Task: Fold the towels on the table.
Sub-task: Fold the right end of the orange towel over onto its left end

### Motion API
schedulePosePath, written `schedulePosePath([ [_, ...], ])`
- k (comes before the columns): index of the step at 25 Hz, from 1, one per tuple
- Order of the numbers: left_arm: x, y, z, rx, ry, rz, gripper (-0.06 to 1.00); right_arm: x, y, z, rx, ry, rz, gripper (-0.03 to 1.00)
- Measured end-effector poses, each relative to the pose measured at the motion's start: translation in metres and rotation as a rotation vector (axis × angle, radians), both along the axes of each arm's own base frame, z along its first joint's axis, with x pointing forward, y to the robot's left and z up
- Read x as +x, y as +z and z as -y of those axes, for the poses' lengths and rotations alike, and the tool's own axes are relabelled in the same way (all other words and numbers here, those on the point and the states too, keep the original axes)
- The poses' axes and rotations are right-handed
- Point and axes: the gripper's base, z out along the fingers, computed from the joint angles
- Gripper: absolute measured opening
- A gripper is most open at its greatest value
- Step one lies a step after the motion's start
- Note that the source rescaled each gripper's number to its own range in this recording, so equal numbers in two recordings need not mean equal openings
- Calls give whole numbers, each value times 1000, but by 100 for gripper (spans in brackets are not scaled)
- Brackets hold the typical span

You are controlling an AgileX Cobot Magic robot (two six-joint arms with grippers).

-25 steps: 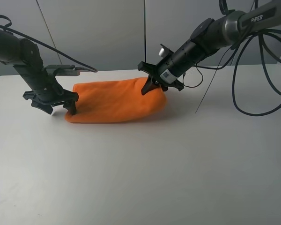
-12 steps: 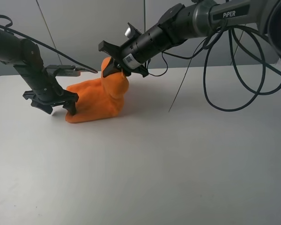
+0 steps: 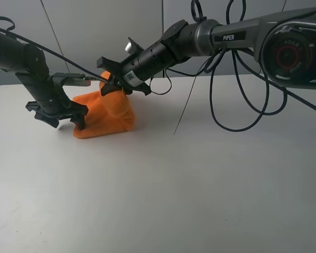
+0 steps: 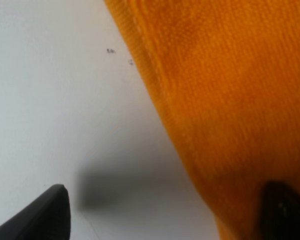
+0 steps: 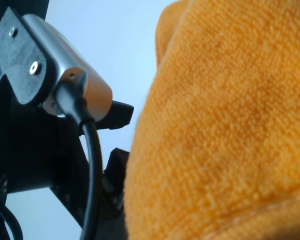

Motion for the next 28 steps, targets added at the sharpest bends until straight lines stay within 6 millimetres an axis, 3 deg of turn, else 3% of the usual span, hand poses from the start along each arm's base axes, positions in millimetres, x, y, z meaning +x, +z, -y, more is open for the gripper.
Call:
schedulePosePath([
  [7,0,0,-1,9,-8,1,99,1,-7,-4,7,56,56,8],
  [13,0,0,-1,13,-14,2,99,-2,-29,-12,-2,86,35,8],
  [28,1,0,-1,30,-37,16,99,5,-30,-22,-17,19,144,8],
])
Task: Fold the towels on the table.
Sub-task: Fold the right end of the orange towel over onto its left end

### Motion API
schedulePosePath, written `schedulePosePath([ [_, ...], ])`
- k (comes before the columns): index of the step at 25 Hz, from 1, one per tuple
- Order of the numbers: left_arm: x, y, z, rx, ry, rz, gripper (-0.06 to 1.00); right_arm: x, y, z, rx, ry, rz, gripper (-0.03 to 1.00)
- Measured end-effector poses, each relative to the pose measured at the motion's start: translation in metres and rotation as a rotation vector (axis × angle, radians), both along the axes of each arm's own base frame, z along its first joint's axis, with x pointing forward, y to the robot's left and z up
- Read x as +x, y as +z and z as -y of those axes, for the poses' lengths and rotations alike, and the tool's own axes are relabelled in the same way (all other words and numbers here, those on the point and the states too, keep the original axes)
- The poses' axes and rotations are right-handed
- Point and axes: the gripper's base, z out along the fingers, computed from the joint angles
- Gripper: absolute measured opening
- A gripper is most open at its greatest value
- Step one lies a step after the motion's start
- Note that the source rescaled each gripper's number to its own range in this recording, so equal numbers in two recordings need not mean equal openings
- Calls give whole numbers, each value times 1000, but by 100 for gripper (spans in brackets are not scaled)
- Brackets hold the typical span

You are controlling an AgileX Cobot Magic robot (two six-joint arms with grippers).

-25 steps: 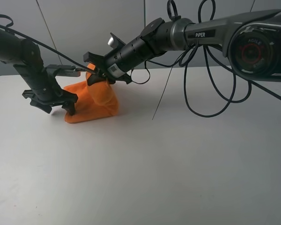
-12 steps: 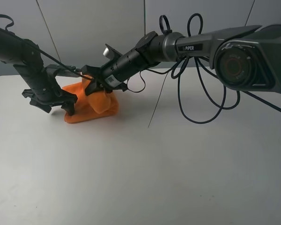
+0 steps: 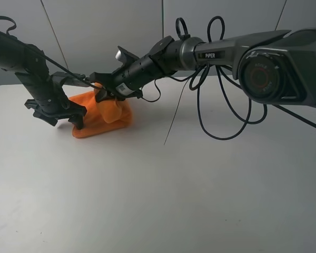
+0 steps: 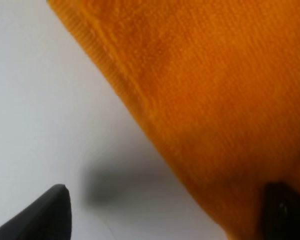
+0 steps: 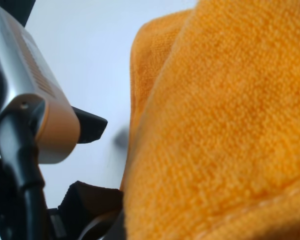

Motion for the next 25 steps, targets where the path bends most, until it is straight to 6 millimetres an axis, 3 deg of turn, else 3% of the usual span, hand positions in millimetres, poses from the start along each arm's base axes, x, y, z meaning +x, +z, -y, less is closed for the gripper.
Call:
schedulePosePath([
  [5,0,5,0,-1,0,10,99,0,0,0,-9,1,12,8],
  [18,-6,52,-2,8,-8,71,99,1,-1,0,-20,-9,15,8],
  [25,-13,104,-4,-17,28,204,99,1,-2,1,-36,-6,22,8],
])
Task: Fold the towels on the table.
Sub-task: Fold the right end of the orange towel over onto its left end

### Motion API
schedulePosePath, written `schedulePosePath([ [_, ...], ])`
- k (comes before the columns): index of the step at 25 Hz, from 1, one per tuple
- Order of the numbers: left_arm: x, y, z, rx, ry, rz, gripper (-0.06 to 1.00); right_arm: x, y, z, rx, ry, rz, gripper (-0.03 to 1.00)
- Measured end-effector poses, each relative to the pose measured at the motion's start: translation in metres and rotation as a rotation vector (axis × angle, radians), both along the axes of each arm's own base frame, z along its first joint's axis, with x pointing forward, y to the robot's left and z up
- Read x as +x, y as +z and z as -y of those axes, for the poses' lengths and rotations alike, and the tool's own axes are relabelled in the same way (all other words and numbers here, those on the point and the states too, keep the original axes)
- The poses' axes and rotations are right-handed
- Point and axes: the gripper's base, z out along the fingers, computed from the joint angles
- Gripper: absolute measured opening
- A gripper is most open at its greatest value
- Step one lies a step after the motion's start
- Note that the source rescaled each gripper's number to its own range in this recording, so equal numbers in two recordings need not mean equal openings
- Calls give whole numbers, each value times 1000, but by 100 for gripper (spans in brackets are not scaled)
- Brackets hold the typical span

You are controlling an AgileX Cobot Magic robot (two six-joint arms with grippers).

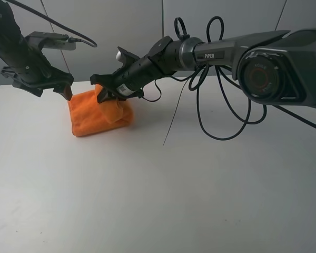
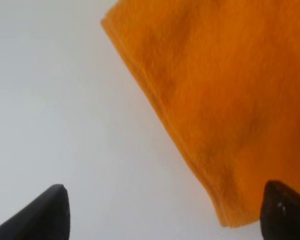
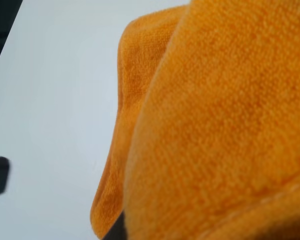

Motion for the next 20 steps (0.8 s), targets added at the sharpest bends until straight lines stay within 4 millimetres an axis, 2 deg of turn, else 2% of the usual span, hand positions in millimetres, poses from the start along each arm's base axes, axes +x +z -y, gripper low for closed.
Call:
schedulePosePath([
  [4,-7,33,-5,14,35,98,99,0,-1,0,-10,4,4,8],
  [7,-11,48,-9,28,70,148,99,0,-1,1,-21,11,12,8],
  [10,-12,51,-22,26,150,147,99,0,-2,1,-27,13,15,8],
  [17,-16,48,-73,-45,332,93,99,0,-3,2,-40,17,13,8],
  [20,-18,40,-84,-88,367,60,99,0,-3,2,-39,14,9,8],
])
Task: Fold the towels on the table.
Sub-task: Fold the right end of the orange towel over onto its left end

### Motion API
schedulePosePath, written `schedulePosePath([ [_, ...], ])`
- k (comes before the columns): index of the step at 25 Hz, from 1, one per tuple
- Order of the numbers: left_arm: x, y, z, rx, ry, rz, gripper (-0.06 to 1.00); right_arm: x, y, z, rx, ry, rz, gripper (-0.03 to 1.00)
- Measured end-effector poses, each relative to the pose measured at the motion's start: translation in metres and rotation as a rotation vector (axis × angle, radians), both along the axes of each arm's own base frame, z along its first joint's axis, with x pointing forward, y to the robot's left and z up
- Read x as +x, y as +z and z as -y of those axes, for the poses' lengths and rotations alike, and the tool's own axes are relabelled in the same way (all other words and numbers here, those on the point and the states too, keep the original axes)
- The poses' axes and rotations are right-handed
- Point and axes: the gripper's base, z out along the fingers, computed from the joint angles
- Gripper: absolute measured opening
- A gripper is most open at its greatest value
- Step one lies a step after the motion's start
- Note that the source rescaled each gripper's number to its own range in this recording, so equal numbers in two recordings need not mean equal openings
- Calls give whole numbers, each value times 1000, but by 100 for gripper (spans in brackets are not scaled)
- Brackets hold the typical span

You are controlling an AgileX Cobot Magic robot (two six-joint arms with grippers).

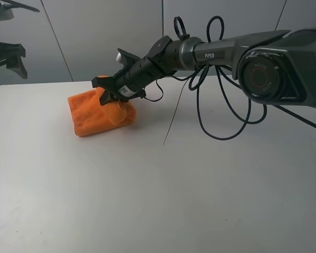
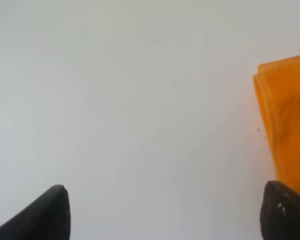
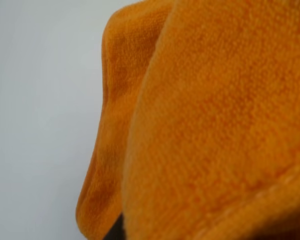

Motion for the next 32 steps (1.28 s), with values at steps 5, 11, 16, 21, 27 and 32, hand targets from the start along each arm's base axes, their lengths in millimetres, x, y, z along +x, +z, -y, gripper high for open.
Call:
schedulePosePath([
  [5,-14,-47,-11,-53,53,-86,99,0,0,0,0,0,0,8],
  [11,-19,-82,-11,-87,78,-130,99,0,-1,0,-8,7,2,8],
  [16,-18,-80,-8,-117,64,-113,99,-2,-1,0,-8,22,-14,28],
  [21,-20,-44,-6,-114,32,-20,99,-7,6,-3,18,83,0,96],
  [27,-23,0,-5,-102,13,77,99,-18,43,-15,53,160,99,100],
  [32,-25,29,-5,-86,0,140,99,-45,44,-40,55,256,93,100],
])
